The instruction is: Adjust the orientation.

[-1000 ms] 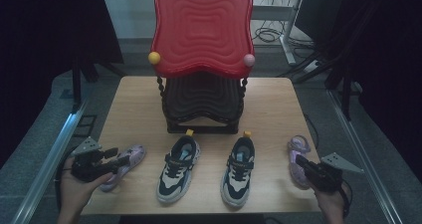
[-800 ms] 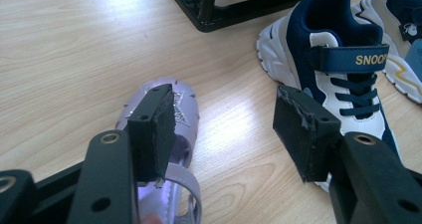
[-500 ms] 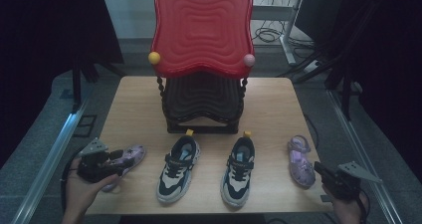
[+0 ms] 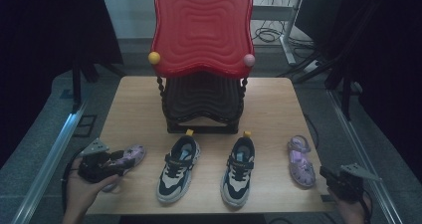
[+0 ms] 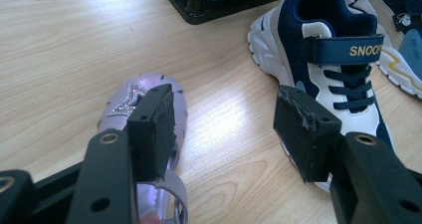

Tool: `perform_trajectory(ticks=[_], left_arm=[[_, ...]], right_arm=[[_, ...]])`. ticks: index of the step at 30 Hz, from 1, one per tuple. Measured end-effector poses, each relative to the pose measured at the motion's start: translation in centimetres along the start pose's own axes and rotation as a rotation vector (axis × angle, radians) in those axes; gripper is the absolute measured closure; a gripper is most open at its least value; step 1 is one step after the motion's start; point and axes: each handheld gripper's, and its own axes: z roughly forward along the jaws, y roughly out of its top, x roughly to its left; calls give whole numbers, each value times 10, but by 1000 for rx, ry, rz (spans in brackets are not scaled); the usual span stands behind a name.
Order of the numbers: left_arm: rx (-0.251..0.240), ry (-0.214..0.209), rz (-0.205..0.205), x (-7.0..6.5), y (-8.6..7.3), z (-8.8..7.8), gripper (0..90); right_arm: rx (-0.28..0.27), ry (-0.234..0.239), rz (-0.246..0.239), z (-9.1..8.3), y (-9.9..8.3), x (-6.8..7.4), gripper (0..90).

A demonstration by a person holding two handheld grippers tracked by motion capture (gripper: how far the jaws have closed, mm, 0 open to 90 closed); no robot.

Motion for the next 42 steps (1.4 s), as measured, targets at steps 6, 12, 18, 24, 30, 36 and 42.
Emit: perform_trajectory(ticks=[6,12,18,24,30,36,42], left_arm=[[-3,4,-5,2,-1,-2,414],[-1,4,-2,2,-1,-1,414],[4,3,-4,2,-2,1,414],[8,5,-5,2,-2,1,414],[15,6,-6,3,-3,3,413],[15,5,-6,3,-3,4,413],[18,6,-7,3,-3,4,413]], right_arm=[[38,-3,-10,10,-3,1,897],[57,-1,-18,16,-3,3,897],[76,-22,-60,19,-1,9,896],[77,-22,-61,20,0,11,896],[90,-21,-75,20,2,16,896],[105,-20,-88,19,5,20,897],[116,-17,-95,19,6,22,897]])
